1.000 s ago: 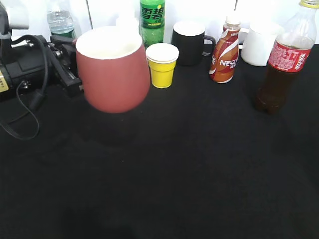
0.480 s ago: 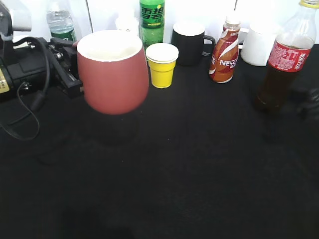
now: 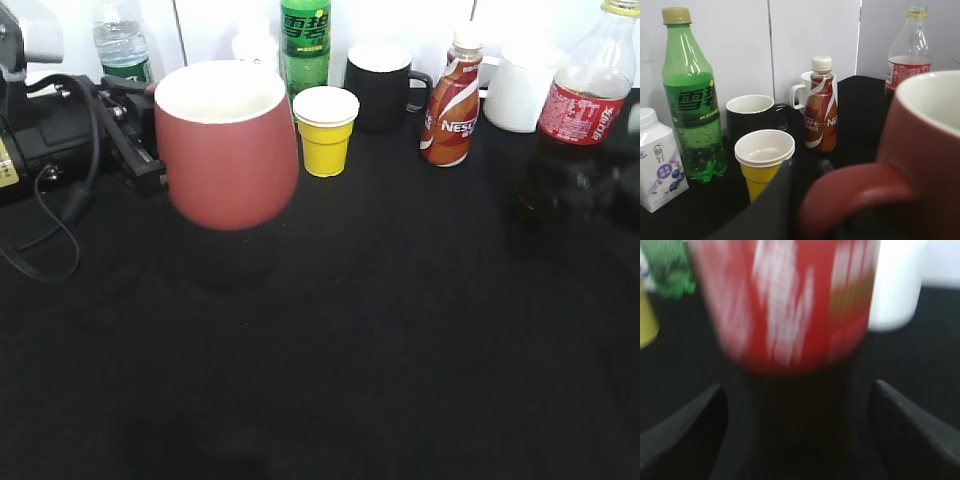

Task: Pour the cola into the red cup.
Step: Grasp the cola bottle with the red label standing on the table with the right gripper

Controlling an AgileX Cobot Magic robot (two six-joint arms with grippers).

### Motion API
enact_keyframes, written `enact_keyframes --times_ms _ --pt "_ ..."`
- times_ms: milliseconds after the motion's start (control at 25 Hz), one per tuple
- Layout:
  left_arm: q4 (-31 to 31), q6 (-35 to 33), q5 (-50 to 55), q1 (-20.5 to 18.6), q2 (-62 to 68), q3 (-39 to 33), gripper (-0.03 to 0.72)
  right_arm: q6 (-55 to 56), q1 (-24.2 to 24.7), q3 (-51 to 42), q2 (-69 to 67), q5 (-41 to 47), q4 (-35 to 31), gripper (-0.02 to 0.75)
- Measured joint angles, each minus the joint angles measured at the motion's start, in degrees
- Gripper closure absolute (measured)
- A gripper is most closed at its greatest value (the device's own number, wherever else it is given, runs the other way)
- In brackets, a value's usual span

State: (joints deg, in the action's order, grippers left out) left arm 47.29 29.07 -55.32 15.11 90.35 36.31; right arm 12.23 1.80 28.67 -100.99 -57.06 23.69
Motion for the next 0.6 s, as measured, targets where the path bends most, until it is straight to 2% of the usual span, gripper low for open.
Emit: enact_keyframes --times_ms 160,320,600 --pt "0.87 0.0 0.54 0.0 0.0 0.0 0.596 0.17 0.0 5.11 -3.15 -0.55 2.47 0.07" --pt "0.89 0.0 0.58 0.0 0.0 0.0 0.596 1.71 0.0 5.45 -3.24 -6.62 3.95 0.105" --pt "1.11 0.0 0.61 0.0 0.0 0.0 0.596 2.04 0.0 7.86 -5.47 -7.92 4.59 0.153"
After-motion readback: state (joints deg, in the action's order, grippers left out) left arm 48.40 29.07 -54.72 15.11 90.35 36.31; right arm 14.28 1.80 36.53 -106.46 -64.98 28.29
